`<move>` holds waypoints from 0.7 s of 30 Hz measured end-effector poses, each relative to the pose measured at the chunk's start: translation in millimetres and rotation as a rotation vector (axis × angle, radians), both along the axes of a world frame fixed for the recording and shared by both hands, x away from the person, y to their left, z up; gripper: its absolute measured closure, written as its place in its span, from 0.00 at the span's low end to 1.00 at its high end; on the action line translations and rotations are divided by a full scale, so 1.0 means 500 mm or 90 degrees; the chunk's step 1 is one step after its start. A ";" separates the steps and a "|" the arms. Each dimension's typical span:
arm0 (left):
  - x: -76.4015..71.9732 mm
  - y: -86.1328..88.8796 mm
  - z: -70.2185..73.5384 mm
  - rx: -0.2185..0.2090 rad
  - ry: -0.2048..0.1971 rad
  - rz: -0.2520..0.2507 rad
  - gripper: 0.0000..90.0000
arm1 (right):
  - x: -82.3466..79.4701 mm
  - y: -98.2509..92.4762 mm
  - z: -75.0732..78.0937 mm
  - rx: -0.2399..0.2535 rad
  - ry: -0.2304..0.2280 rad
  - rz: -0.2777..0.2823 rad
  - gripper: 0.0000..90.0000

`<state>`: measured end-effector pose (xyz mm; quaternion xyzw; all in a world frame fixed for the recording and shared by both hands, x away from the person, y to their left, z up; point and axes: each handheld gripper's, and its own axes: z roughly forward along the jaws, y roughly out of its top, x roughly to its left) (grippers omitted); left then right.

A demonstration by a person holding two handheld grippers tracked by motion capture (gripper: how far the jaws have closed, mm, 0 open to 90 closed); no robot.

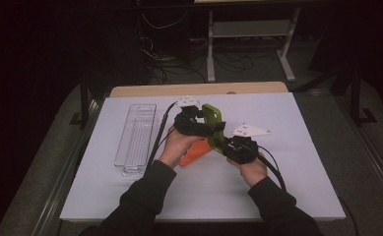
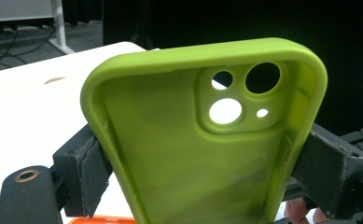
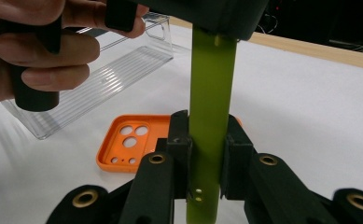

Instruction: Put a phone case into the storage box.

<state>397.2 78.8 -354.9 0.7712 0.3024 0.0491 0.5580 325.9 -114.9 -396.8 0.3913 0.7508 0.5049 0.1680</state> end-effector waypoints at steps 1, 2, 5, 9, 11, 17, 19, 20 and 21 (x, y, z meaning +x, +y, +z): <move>0.000 0.000 0.000 0.001 0.000 -0.001 0.16 | -0.001 0.000 0.001 -0.004 0.000 0.000 0.84; 0.000 0.000 0.001 0.002 0.000 -0.003 0.16 | -0.001 -0.001 0.002 -0.008 0.002 0.003 0.83; -0.001 0.000 0.002 0.005 -0.004 0.005 0.16 | -0.001 -0.003 0.003 -0.009 0.006 0.007 0.73; 0.001 0.007 0.005 0.013 -0.010 0.009 0.16 | -0.002 -0.008 0.004 -0.030 0.012 0.008 0.52; 0.003 0.010 0.007 0.013 -0.012 0.016 0.16 | -0.002 -0.013 0.004 -0.046 0.013 0.016 0.43; 0.015 0.025 0.017 0.023 -0.019 0.024 0.16 | -0.003 -0.038 0.004 -0.072 0.034 0.029 0.25; 0.022 0.027 0.020 0.031 -0.019 0.026 0.16 | -0.006 -0.048 0.006 -0.072 0.039 0.030 0.18; 0.024 0.027 0.021 0.035 -0.019 0.028 0.16 | -0.007 -0.054 0.005 -0.071 0.040 0.031 0.15; 0.025 0.027 0.023 0.037 -0.019 0.029 0.16 | -0.008 -0.060 0.005 -0.073 0.046 0.029 0.14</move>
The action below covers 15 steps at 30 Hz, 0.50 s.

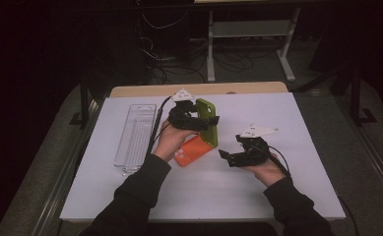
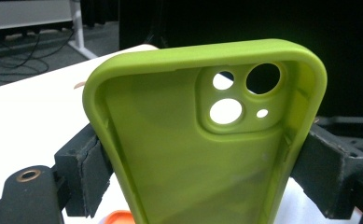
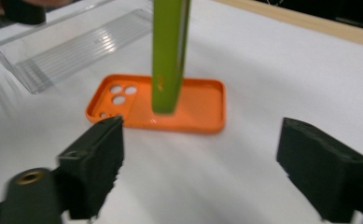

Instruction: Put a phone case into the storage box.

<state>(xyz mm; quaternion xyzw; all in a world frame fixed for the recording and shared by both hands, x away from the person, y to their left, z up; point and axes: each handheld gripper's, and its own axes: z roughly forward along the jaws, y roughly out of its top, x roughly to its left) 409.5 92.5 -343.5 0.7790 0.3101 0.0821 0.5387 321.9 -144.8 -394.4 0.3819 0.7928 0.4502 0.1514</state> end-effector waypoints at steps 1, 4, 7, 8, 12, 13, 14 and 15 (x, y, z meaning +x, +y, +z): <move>-0.001 0.000 0.001 0.003 -0.003 0.000 0.16 | -0.001 -0.006 -0.002 -0.002 0.001 -0.004 0.12; -0.005 -0.005 0.004 0.012 -0.008 -0.001 0.16 | -0.010 -0.021 -0.005 -0.010 0.004 -0.007 0.04; -0.003 -0.003 0.009 0.013 -0.006 -0.001 0.16 | -0.014 -0.041 -0.014 -0.021 0.006 -0.009 0.00; -0.002 -0.001 0.012 0.017 -0.007 -0.001 0.16 | -0.015 -0.047 -0.017 -0.019 0.015 -0.010 0.00; 0.005 0.009 0.034 0.030 -0.021 0.003 0.16 | -0.021 -0.064 -0.021 -0.026 0.008 -0.017 0.00; 0.008 0.014 0.040 0.032 -0.023 0.005 0.16 | -0.023 -0.067 -0.022 -0.029 0.009 -0.019 0.00; 0.009 0.018 0.047 0.031 -0.025 0.010 0.16 | -0.025 -0.071 -0.024 -0.031 0.005 -0.022 0.00; 0.012 0.023 0.053 0.033 -0.030 0.011 0.16 | -0.027 -0.073 -0.025 -0.028 0.010 -0.025 0.00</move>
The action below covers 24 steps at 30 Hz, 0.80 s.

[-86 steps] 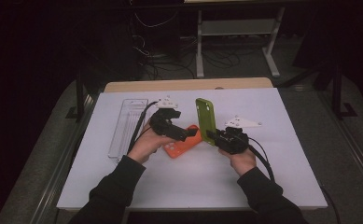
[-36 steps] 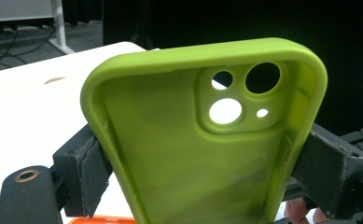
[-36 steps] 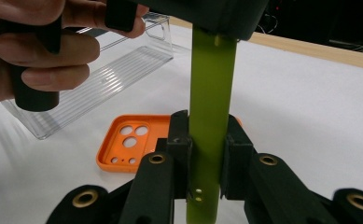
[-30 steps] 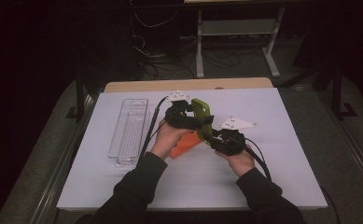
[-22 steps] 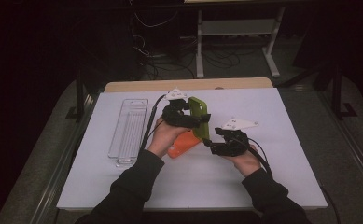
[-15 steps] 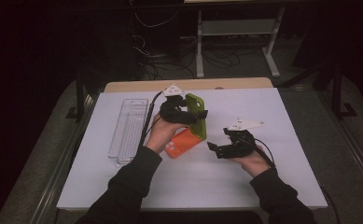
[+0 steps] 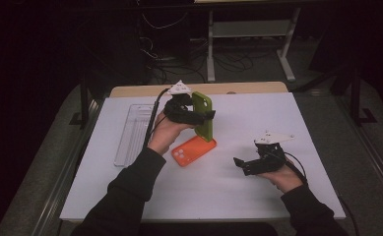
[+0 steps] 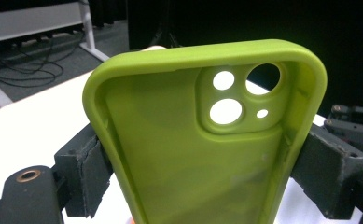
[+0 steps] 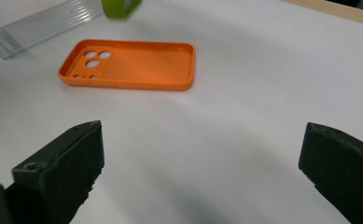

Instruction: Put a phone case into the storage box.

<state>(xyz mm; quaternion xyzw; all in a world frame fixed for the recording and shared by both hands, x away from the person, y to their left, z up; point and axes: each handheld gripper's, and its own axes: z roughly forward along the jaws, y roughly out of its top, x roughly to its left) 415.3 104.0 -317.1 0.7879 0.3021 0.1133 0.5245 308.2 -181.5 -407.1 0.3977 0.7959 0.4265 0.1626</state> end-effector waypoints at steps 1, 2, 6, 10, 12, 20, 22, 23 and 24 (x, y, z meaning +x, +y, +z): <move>0.003 0.006 0.007 0.006 -0.004 0.003 0.16 | -0.002 -0.004 -0.002 -0.004 -0.005 0.002 0.00; 0.005 0.011 0.012 0.005 -0.008 0.009 0.16 | -0.006 -0.006 -0.003 -0.003 0.000 0.000 0.00; 0.015 0.039 0.036 0.014 -0.022 0.028 0.16 | -0.020 -0.017 -0.006 -0.010 -0.007 0.004 0.00; 0.027 0.068 0.053 0.018 -0.030 0.047 0.16 | -0.033 -0.029 -0.008 -0.011 -0.009 0.003 0.00; 0.034 0.082 0.060 0.023 -0.033 0.058 0.16 | -0.038 -0.034 -0.012 -0.012 -0.010 0.006 0.00; 0.065 0.146 0.085 0.032 -0.046 0.126 0.16 | -0.052 -0.045 -0.021 -0.024 0.002 0.004 0.00; 0.074 0.164 0.088 0.034 -0.047 0.143 0.16 | -0.054 -0.047 -0.022 -0.024 -0.001 0.002 0.00; 0.079 0.172 0.089 0.036 -0.045 0.156 0.16 | -0.055 -0.049 -0.023 -0.025 -0.002 0.001 0.00; 0.083 0.180 0.089 0.039 -0.048 0.165 0.16 | -0.055 -0.051 -0.024 -0.028 -0.006 0.003 0.00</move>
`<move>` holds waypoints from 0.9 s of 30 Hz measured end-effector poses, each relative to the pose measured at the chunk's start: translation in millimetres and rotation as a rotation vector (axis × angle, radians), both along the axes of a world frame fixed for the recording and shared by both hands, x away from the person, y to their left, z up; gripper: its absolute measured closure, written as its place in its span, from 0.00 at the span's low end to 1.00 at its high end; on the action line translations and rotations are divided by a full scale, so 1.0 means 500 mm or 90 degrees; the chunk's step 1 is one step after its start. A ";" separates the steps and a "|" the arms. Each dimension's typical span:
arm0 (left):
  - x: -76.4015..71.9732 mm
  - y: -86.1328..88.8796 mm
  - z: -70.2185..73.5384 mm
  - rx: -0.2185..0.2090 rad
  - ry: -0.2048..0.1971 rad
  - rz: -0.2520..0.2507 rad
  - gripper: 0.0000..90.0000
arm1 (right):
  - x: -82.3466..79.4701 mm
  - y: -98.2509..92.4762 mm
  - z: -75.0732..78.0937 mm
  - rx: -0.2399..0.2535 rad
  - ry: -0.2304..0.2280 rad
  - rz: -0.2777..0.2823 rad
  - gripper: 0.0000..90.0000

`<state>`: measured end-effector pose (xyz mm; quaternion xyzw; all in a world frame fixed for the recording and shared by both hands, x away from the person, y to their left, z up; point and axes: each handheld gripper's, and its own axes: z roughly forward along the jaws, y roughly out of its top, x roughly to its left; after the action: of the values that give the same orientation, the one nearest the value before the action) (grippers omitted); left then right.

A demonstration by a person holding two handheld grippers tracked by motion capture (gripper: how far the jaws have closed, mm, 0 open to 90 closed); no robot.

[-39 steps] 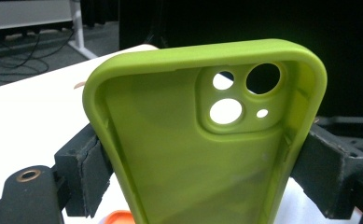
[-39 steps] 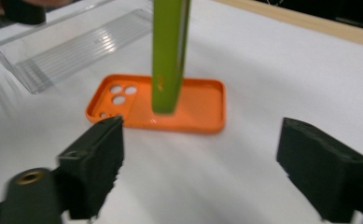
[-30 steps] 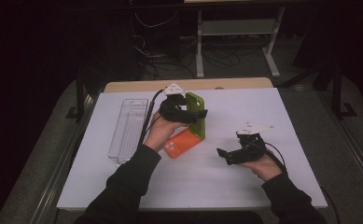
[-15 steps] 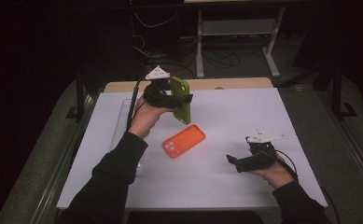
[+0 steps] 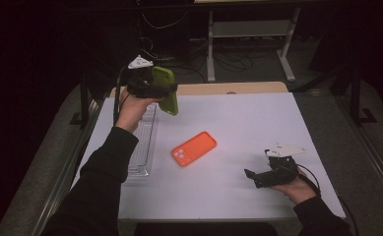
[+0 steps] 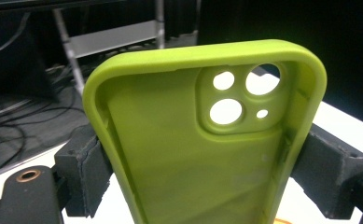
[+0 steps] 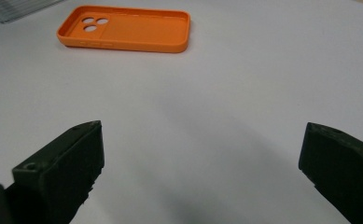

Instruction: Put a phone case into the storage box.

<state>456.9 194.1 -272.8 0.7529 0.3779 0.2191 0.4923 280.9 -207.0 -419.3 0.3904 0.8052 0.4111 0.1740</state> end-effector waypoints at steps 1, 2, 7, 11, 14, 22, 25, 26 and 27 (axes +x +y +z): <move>0.004 0.008 0.000 0.004 -0.002 0.012 0.16 | -0.001 -0.001 0.000 0.001 0.003 -0.002 0.00; 0.008 0.017 0.000 0.007 -0.001 0.021 0.16 | -0.002 -0.001 0.000 0.000 0.005 -0.003 0.00; 0.024 0.051 -0.007 0.011 -0.004 0.070 0.16 | -0.002 -0.006 0.000 -0.001 0.000 -0.003 0.00; 0.035 0.069 -0.018 0.015 -0.002 0.105 0.16 | -0.002 -0.006 0.000 -0.001 -0.002 -0.003 0.00; 0.044 0.078 -0.027 0.023 -0.004 0.130 0.16 | -0.003 -0.004 -0.001 -0.001 0.001 -0.001 0.00; 0.063 0.096 -0.063 0.028 0.004 0.205 0.16 | -0.005 -0.002 0.000 0.001 0.007 -0.002 0.00; 0.069 0.098 -0.083 0.038 0.006 0.229 0.16 | -0.004 -0.001 0.001 -0.002 -0.001 0.002 0.00; 0.071 0.099 -0.090 0.043 0.008 0.237 0.16 | -0.004 -0.001 0.001 -0.001 0.000 0.002 0.00; 0.073 0.102 -0.097 0.045 0.011 0.246 0.16 | -0.005 -0.001 0.001 -0.001 0.000 0.003 0.00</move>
<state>493.5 245.0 -321.3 0.6849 0.5120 0.3161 0.4109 278.6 -207.4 -418.6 0.3886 0.8065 0.4106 0.1731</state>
